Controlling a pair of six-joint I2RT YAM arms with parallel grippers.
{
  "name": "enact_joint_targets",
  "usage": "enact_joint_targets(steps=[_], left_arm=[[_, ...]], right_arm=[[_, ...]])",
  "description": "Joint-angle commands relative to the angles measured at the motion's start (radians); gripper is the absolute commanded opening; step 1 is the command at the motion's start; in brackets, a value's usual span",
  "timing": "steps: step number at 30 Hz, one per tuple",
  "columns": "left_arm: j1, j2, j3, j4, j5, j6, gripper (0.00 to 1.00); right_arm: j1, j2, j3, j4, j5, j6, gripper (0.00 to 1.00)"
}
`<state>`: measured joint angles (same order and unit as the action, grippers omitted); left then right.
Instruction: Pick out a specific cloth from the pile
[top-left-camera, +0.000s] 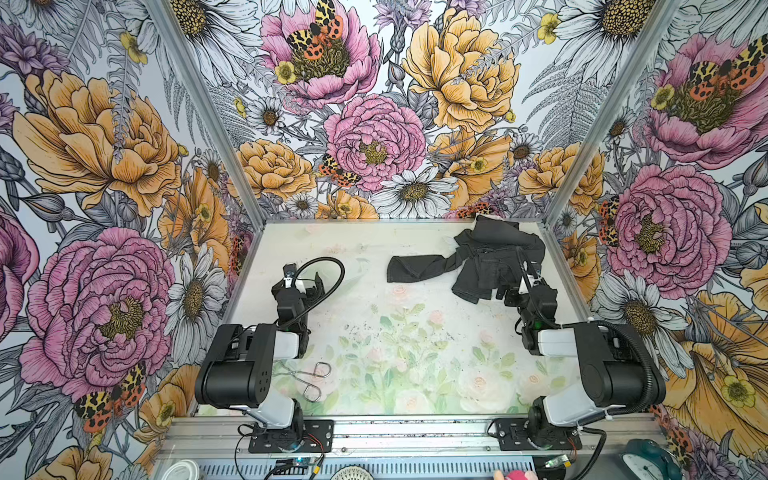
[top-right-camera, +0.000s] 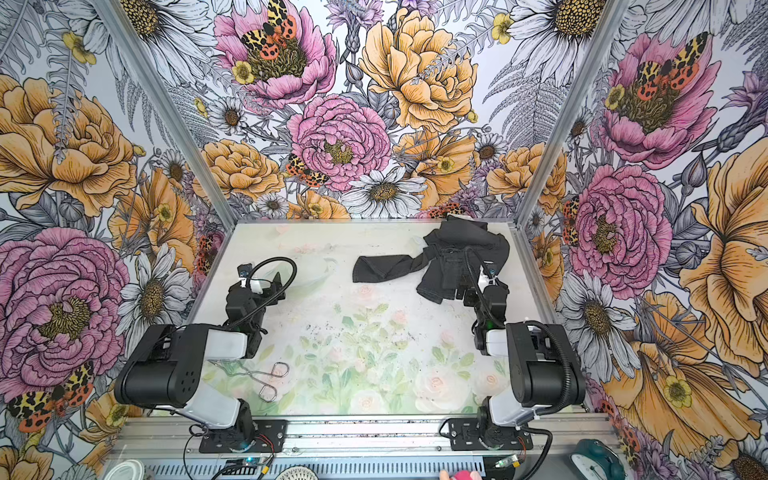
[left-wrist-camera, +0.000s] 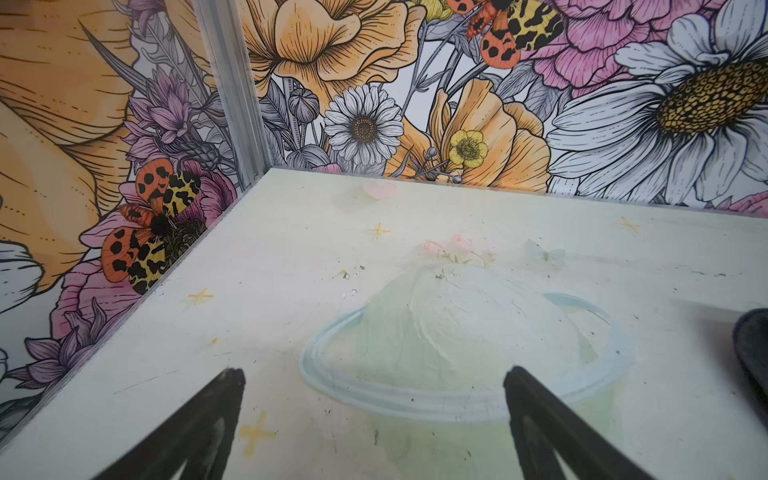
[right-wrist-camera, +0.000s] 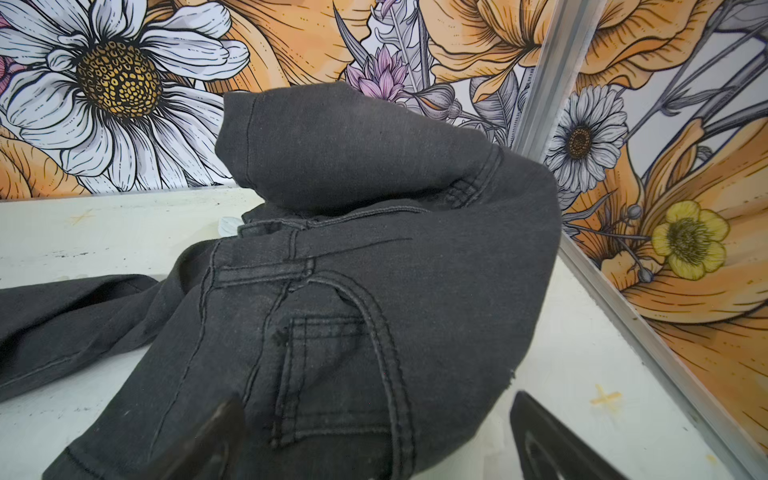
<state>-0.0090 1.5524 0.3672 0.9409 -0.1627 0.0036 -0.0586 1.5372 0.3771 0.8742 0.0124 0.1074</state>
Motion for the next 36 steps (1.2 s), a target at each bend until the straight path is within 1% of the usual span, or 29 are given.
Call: enact_joint_targets(steps=[1,10,15,33,35,36], left_arm=[[-0.004,-0.002,0.006,0.008,0.018,0.016,0.99],[-0.004,0.000,0.010,0.004,0.019,0.014,0.99],[0.012,-0.002,0.012,-0.003,0.047,0.004,0.99],[0.012,-0.003,0.005,0.007,0.046,0.003,0.99],[0.012,-0.018,-0.033,0.068,0.045,0.001,0.99],[0.013,-0.036,-0.061,0.105,0.040,-0.003,0.99]], right_arm=[[0.003,0.000,0.003,0.026,0.011,-0.003,1.00],[0.003,0.000,0.002,0.026,0.011,-0.003,0.99],[0.002,0.001,0.003,0.022,0.012,-0.002,0.99],[0.003,-0.004,0.002,0.026,0.012,-0.004,1.00],[0.004,-0.051,-0.004,-0.006,0.010,-0.006,1.00],[0.005,-0.109,-0.006,-0.058,0.014,-0.006,1.00]])
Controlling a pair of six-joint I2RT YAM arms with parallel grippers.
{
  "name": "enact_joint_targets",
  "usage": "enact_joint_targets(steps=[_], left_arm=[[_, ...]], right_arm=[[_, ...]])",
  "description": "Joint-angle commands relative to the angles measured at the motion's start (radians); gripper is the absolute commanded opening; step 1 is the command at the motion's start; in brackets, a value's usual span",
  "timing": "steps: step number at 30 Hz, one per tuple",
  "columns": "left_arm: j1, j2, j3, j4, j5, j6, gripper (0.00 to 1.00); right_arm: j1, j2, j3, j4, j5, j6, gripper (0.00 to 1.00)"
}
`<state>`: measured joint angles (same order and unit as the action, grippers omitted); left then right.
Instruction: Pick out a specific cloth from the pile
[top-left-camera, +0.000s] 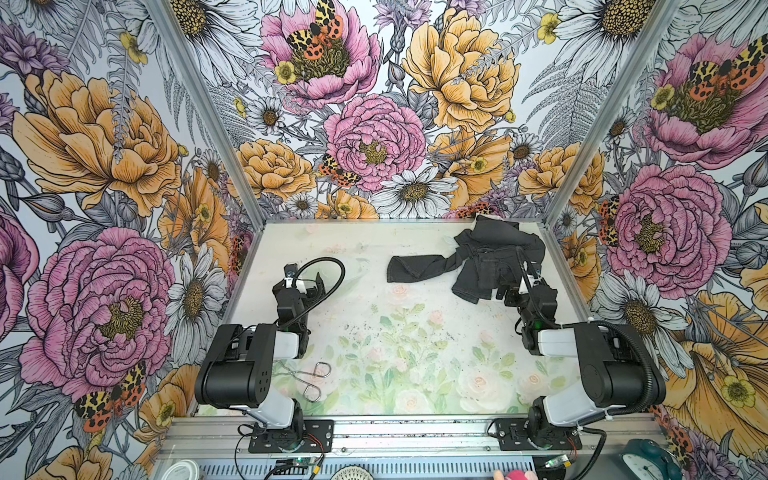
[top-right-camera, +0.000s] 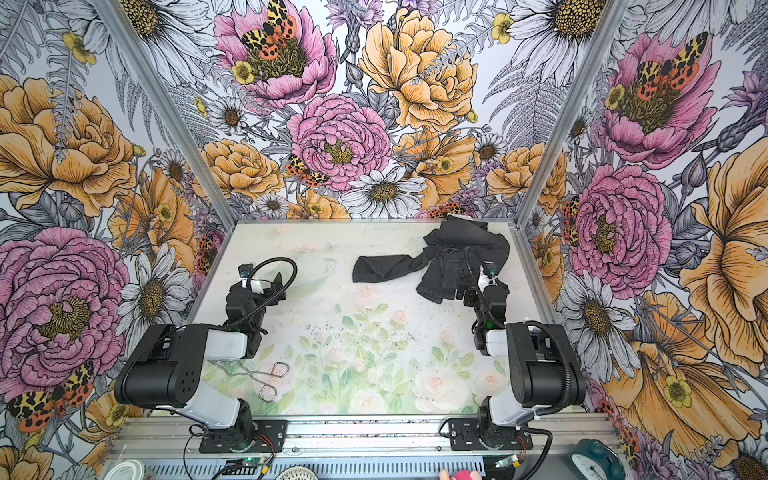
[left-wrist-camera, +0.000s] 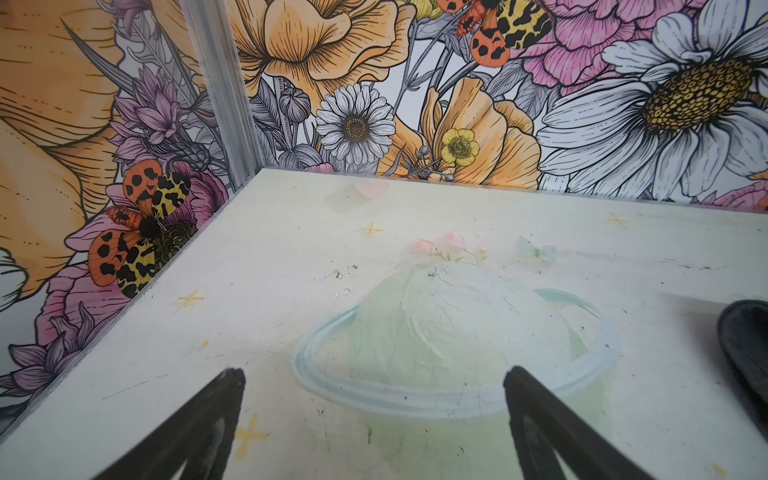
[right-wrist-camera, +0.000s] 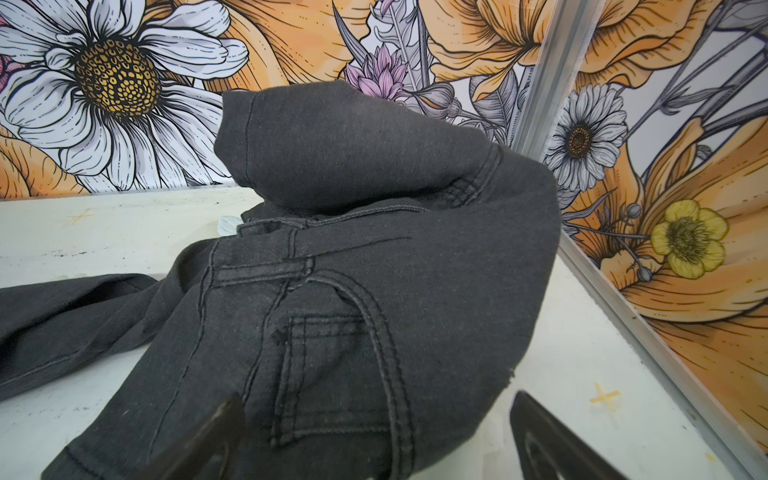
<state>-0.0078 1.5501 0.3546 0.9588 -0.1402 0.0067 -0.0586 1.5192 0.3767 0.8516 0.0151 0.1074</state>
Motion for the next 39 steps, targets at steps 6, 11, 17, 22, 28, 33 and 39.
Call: enact_joint_targets(steps=[6,11,17,22,28,33,39], left_arm=[[0.008,-0.226,-0.097,-0.010,0.016,-0.012,0.99],[-0.031,-0.433,-0.059,-0.256,0.001,-0.040,0.99],[-0.160,-0.663,0.014,-0.515,-0.062,-0.124,0.99],[-0.236,-0.744,0.138,-0.730,-0.087,-0.199,0.99],[-0.244,-0.755,0.302,-0.985,0.080,-0.257,0.99],[-0.258,-0.737,0.380,-1.123,0.305,-0.244,0.99],[-0.276,-0.738,0.397,-1.233,0.373,-0.109,0.99]], right_arm=[[0.004,-0.488,0.023,-0.462,0.051,0.106,1.00],[0.001,-0.678,0.037,-0.662,-0.015,0.235,0.99],[-0.004,-0.702,0.027,-0.718,-0.130,0.427,1.00],[-0.028,-0.663,-0.003,-0.719,-0.149,0.574,0.99],[-0.049,-0.537,-0.004,-0.706,-0.228,0.732,0.96],[-0.061,-0.460,0.001,-0.706,-0.228,0.776,0.88],[-0.066,-0.375,0.016,-0.706,-0.219,0.799,0.78]])
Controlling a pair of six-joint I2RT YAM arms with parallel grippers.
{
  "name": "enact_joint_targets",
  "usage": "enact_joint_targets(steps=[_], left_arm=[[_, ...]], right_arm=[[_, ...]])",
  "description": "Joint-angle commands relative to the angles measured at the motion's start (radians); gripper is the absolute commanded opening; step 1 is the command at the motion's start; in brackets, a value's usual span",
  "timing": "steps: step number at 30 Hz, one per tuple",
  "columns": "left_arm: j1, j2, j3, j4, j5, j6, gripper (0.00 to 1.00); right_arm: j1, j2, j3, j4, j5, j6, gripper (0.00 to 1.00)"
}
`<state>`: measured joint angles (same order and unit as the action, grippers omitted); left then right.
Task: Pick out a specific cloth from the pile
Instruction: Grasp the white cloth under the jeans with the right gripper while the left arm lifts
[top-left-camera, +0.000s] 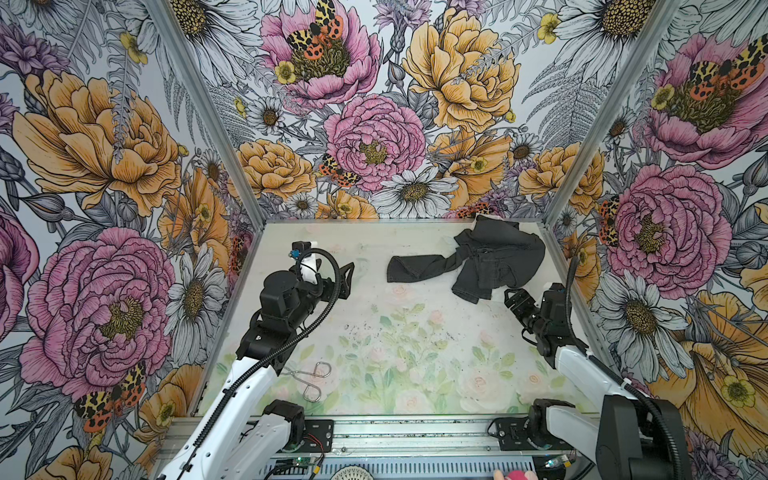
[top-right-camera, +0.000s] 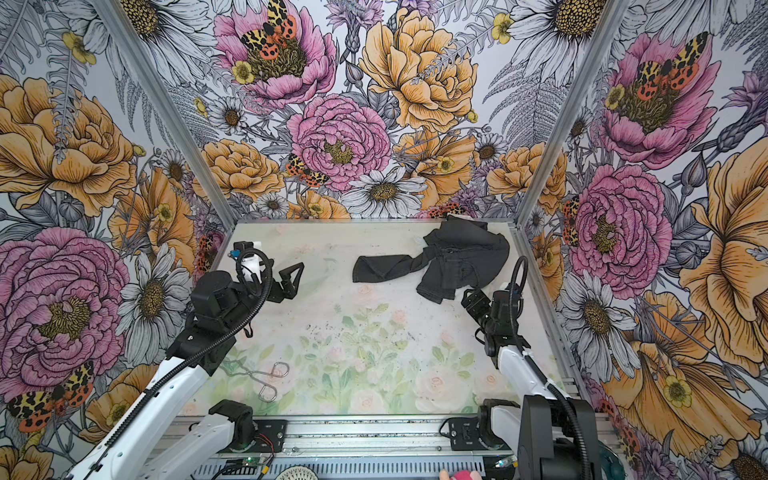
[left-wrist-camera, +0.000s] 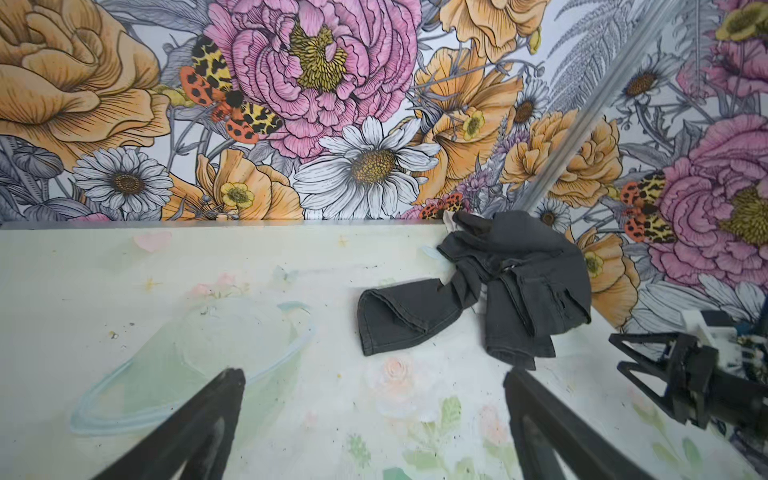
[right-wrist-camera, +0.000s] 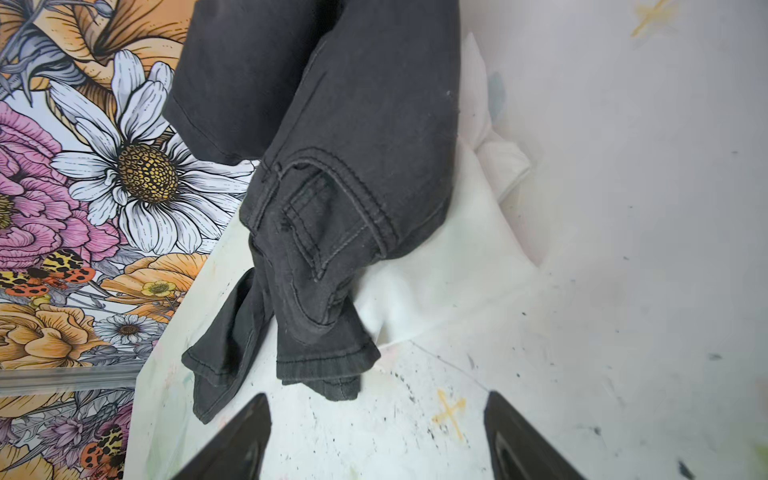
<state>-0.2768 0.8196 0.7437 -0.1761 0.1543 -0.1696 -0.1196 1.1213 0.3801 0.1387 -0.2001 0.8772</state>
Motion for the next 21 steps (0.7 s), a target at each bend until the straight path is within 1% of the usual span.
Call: enact_joint_targets(steps=[1,4,8,14,18,21], left_arm=[[-0.008,-0.012,-0.001,-0.095,0.080,0.073,0.99],[-0.027,-0.024,-0.018,-0.092,0.081,0.101,0.99],[-0.044,-0.055,-0.036,-0.093,0.063,0.117,0.99],[-0.045,-0.106,-0.064,-0.092,0.016,0.108,0.99],[-0.045,-0.111,-0.066,-0.092,0.011,0.105,0.99],[-0.044,-0.112,-0.068,-0.093,0.009,0.104,0.99]], right_arm=[[-0.007,0.033,0.012,0.007,0.004,0.031,0.75],[-0.009,0.071,0.019,-0.001,0.023,0.027,0.69],[-0.013,0.138,0.043,-0.005,0.040,0.010,0.65],[-0.017,0.205,0.089,-0.005,0.084,-0.034,0.60],[-0.026,0.243,0.122,-0.005,0.105,-0.063,0.56],[-0.037,0.275,0.144,-0.005,0.104,-0.071,0.56]])
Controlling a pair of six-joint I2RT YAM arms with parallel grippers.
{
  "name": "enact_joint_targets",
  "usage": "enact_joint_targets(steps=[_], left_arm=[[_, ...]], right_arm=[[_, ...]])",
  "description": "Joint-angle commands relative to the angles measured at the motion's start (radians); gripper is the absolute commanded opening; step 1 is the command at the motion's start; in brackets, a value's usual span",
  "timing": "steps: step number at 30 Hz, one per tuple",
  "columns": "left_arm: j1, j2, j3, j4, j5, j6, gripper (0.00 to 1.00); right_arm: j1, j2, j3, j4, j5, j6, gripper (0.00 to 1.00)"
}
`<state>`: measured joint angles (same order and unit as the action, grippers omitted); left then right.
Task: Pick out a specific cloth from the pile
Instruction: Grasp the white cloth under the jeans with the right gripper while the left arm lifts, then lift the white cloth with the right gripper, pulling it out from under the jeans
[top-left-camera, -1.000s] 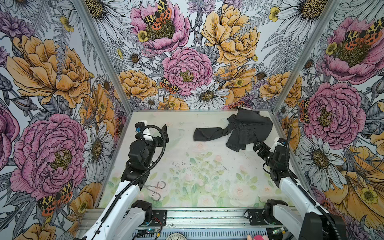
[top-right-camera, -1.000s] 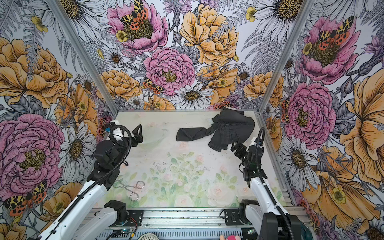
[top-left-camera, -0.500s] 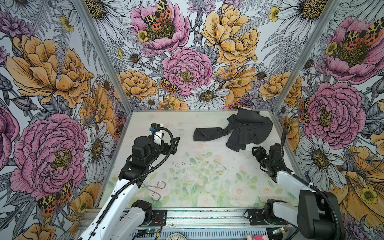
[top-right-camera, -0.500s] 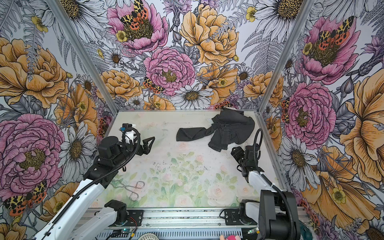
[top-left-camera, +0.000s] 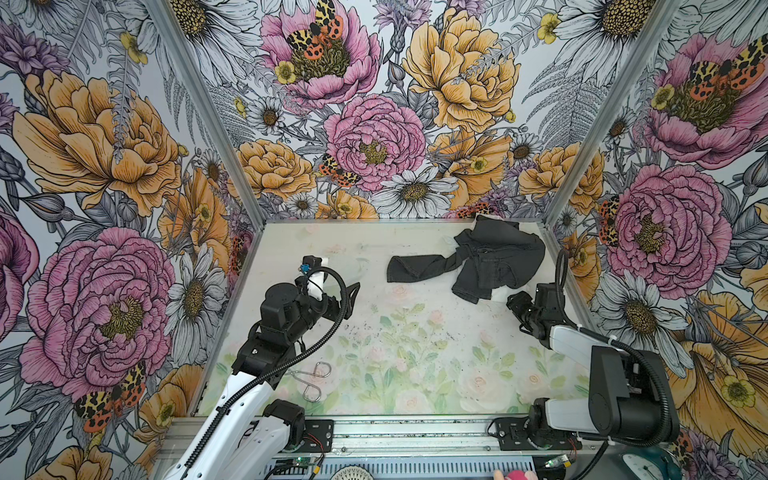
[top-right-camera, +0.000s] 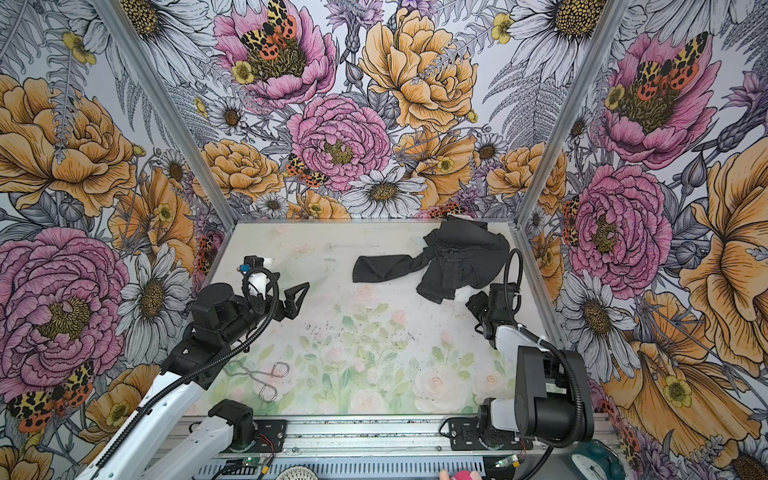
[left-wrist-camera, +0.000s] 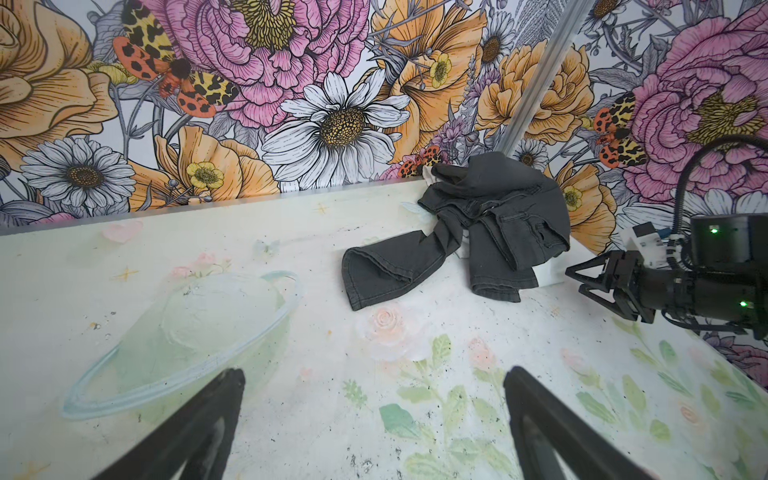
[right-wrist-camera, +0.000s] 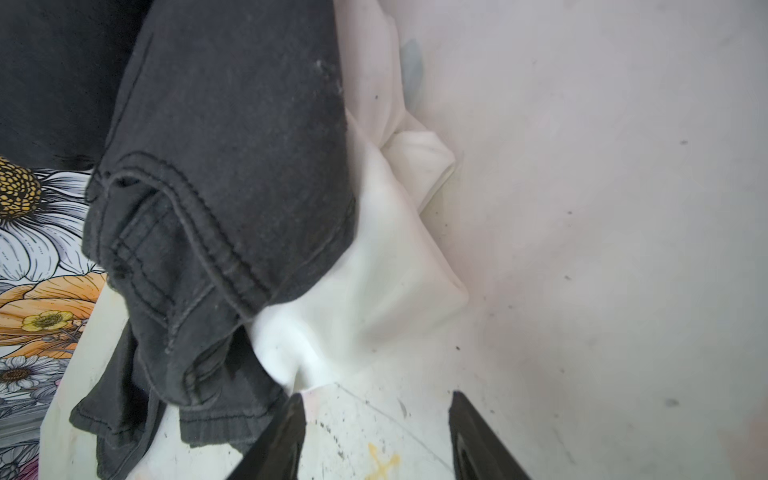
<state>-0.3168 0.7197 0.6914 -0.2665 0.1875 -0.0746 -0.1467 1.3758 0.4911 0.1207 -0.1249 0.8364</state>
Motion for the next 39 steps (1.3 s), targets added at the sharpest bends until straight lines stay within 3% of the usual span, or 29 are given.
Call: enact_joint_targets(steps=[1,16,24,29,39], left_arm=[[-0.004,-0.014,-0.017,-0.002,-0.027,0.010,0.99],[0.006,-0.022,-0.024,-0.004,-0.035,0.010,0.99],[0.013,-0.022,-0.027,-0.003,-0.034,0.009,0.99],[0.014,-0.017,-0.029,-0.004,-0.033,0.009,0.98],[0.015,-0.022,-0.032,-0.003,-0.038,0.010,0.99]], right_arm=[[-0.012,0.031,0.040,0.013,0.029,-0.033,0.56],[-0.044,0.151,0.111,0.013,0.028,-0.069,0.54],[-0.045,0.199,0.140,0.027,0.008,-0.073,0.47],[-0.047,0.227,0.150,0.038,0.007,-0.074,0.36],[-0.053,0.233,0.147,0.087,-0.019,-0.068,0.01]])
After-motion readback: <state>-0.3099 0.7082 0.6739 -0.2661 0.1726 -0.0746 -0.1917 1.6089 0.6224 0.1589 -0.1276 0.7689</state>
